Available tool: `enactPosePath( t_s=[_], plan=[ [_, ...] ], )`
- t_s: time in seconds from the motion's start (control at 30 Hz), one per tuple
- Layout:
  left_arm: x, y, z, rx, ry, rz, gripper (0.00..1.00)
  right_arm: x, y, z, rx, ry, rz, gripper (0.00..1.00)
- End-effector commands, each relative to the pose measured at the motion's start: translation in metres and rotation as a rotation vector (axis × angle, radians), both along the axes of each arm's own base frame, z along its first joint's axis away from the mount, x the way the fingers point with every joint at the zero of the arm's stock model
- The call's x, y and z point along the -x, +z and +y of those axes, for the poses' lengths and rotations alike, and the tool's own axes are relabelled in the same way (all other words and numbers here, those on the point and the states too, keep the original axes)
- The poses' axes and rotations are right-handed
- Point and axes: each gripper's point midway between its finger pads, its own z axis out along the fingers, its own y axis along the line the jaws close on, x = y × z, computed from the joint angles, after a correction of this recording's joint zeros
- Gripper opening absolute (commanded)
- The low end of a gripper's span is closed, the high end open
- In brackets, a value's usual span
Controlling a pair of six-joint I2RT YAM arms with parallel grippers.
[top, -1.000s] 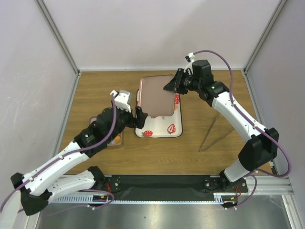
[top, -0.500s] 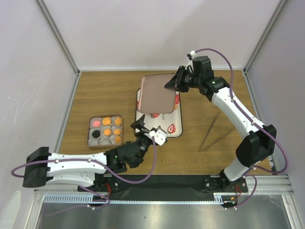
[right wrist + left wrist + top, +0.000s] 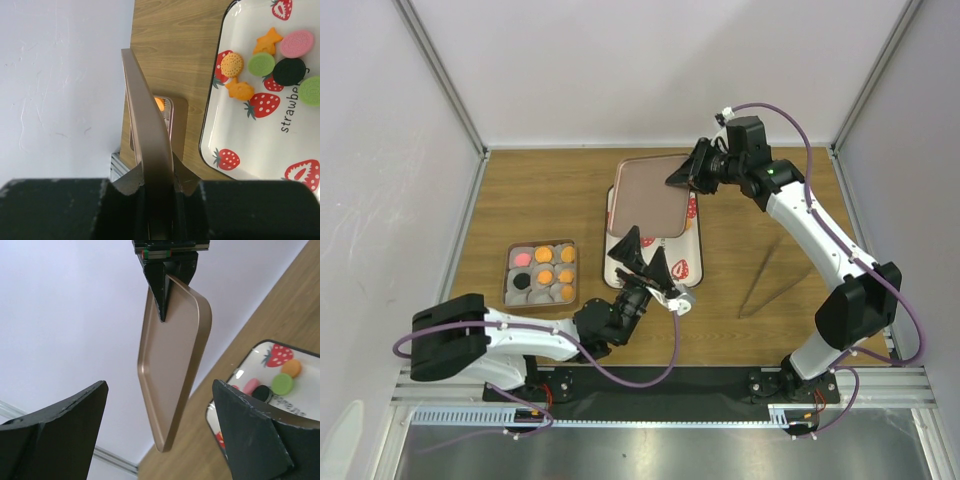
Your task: Pack the cookies
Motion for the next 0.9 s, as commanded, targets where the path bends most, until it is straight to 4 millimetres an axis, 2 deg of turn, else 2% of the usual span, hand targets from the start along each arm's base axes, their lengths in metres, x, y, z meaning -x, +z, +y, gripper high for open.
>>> enactPosePath(
  t_s=[0.0,0.13,0.2,0.33,0.4,0.6,0.73,0.87],
  plan=[
    [-0.005,0.032,0.007,0.02,0.021,-0.128,0.91,0.012,0.055,0.001,-0.086,0.026,-0.093,0.04],
    [-0.018,0.034,0.004,-0.043,0.035,-0.157,0.91,0.019,0.059,-0.001,-0.092,0.031,-0.099,0.04],
    [-0.022,0.028,-0.003,-0.083,0.019,-0.145,0.9,0.021,0.059,-0.002,-0.094,0.032,-0.098,0.04],
    [-0.034,0.03,-0.002,-0.102,0.063,-0.178,0.84,0.023,0.059,-0.001,-0.103,0.038,-0.093,0.04],
    [-0.035,0.041,-0.002,-0.095,0.084,-0.221,0.81,0.026,0.059,0.001,-0.108,0.047,-0.092,0.04],
    [-0.038,0.06,0.008,-0.074,0.196,-0.349,0.62,0.028,0.053,0.001,-0.108,0.046,-0.081,0.05],
    [-0.038,0.073,0.016,-0.021,0.232,-0.39,0.55,0.03,0.049,0.003,-0.104,0.051,-0.075,0.05],
    [-0.042,0.086,0.023,0.037,0.251,-0.381,0.52,0.031,0.048,0.005,-0.102,0.055,-0.076,0.05]
  ],
)
